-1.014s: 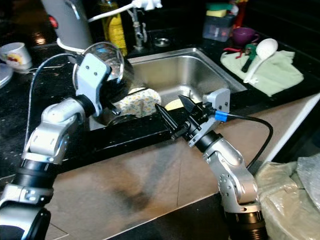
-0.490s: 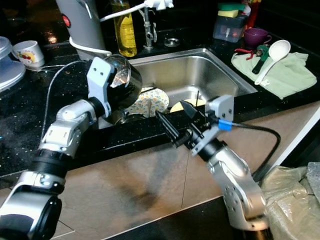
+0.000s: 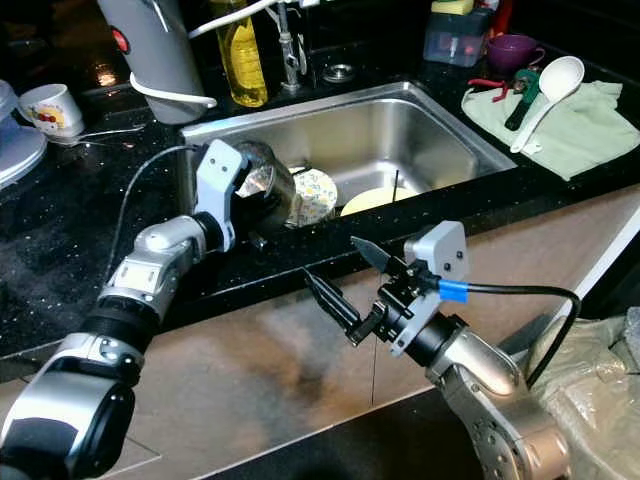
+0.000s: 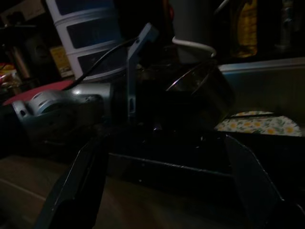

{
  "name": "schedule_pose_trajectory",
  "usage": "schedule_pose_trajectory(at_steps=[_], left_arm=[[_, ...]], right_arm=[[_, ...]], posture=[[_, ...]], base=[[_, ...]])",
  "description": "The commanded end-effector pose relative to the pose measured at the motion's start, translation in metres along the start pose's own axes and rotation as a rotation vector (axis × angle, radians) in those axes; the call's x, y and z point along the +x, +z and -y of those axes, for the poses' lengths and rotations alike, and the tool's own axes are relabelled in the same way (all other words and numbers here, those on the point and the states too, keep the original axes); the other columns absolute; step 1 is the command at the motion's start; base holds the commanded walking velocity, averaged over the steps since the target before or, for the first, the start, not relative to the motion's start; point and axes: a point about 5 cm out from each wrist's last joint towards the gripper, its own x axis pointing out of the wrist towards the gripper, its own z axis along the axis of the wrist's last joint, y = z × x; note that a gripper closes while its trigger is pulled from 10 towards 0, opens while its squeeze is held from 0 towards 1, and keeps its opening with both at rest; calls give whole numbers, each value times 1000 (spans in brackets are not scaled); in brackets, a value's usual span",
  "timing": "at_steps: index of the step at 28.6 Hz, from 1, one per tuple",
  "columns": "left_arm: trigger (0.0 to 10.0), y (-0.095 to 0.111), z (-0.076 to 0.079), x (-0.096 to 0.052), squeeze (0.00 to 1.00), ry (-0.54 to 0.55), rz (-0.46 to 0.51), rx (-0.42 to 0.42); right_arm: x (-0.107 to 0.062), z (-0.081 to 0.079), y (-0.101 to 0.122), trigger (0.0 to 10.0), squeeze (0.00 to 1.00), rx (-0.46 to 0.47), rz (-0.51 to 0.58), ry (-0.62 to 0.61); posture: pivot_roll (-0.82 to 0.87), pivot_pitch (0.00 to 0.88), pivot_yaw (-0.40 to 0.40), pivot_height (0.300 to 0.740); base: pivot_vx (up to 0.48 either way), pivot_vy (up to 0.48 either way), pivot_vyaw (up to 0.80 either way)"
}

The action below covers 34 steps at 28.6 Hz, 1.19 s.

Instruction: Kitchen organization

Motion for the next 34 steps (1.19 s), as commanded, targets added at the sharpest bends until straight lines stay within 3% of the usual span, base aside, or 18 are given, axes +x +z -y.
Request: schedule_pose_trajectory(at_steps=[1, 7, 8, 9, 10, 11, 12, 20, 26, 31, 32, 34], left_arm=[[10000, -7, 0, 0, 0, 6, -26, -4], [10000, -14, -5, -3, 0, 44, -42, -39], [10000, -15, -5, -4, 98, 48, -38, -49], [10000, -15, -6, -4, 98, 51, -35, -56], [10000, -15, -7, -4, 651, 55, -31, -62], [10000, -14, -8, -4, 651, 59, -29, -65], [10000, -14, -8, -4, 1000, 59, -20, -74], [10000, -11, -7, -3, 1000, 58, 4, -85], [10000, 14, -13, -10, 1000, 127, 120, -16], [10000, 25, -18, -18, 1000, 191, 160, 36], [10000, 29, -20, -28, 0, 250, 185, 85], [10000, 31, -21, -37, 0, 303, 200, 123]], right_arm=[[-1, -4, 0, 10000, 0, 14, -6, 10], [0, -6, 1, 10000, 0, 22, -10, 22], [0, -6, 1, 10000, 0, 21, -9, 23], [0, -6, 1, 10000, 0, 21, -10, 23], [1, -5, 2, 10000, 0, 21, -10, 23], [1, -5, 2, 10000, 0, 20, -10, 23], [1, -5, 2, 10000, 0, 19, -12, 23], [4, -4, 3, 10000, 0, 17, -9, 25], [12, 1, 3, 10000, 0, 15, 18, 24], [18, 6, 2, 10000, 0, 17, 28, 17], [22, 9, 1, 10000, 0, 18, 38, 8], [26, 11, -1, 10000, 0, 18, 43, 0]], posture=[[-110, 142, 70, 740], [-110, 138, 66, 740], [-111, 137, 65, 740], [-111, 137, 65, 740], [-110, 130, 64, 740], [-110, 130, 64, 740], [-109, 127, 65, 740], [-106, 113, 67, 740], [-76, 74, 62, 740], [-59, 54, 53, 740], [-43, 35, 44, 740], [-34, 23, 37, 740]], base=[[0, 0, 0], [0, 0, 0], [0, 0, 0], [0, 0, 0], [0, 0, 0], [0, 0, 0], [0, 0, 0], [0, 0, 0], [0, 0, 0], [0, 0, 0], [0, 0, 0], [0, 0, 0]])
